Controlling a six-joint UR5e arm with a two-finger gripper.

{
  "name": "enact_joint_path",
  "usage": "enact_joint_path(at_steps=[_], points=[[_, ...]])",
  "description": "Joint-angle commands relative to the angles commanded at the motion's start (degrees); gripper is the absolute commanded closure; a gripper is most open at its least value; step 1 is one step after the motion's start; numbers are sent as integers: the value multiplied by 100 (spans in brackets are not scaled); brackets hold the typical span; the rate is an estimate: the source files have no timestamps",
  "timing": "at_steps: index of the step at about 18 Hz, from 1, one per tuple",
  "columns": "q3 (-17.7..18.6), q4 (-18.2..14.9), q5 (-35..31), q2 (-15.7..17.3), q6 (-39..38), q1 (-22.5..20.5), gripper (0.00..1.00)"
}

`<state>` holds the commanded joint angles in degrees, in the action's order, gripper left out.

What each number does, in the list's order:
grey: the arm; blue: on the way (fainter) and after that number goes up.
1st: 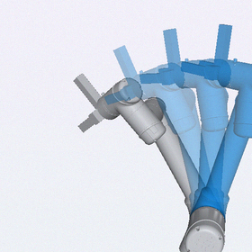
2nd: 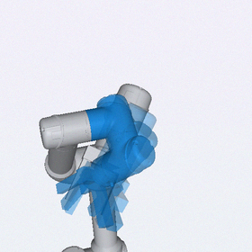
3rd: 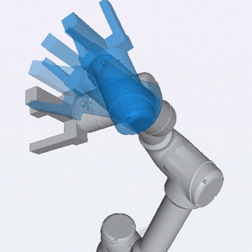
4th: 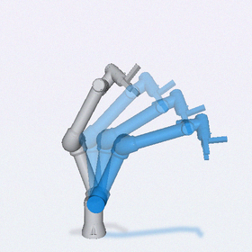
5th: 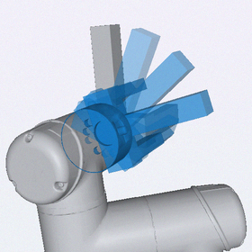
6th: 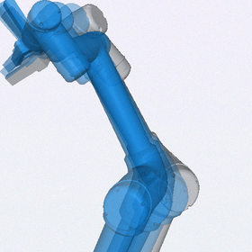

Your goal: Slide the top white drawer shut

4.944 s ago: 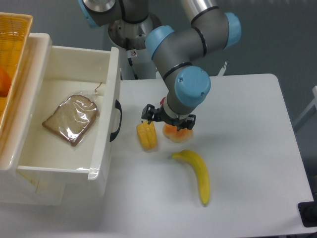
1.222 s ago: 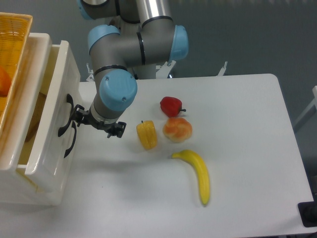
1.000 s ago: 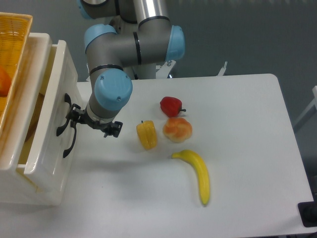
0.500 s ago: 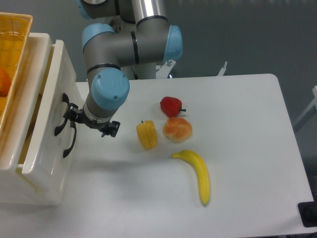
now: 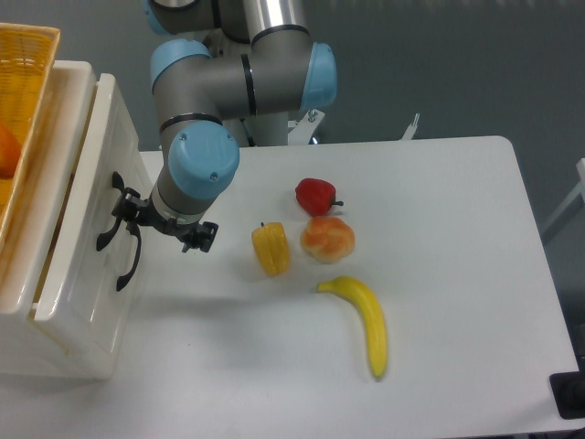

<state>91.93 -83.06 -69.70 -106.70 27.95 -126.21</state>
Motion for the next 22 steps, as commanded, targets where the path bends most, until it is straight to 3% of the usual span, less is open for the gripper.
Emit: enact_joint_path(at_steps=[5,14,22], points=[[-158,26,-245,-35,262,-342,0],[-571,9,-835,17,1317,-1484,0],[-589,18,-1678,404,3232,-2372,0]])
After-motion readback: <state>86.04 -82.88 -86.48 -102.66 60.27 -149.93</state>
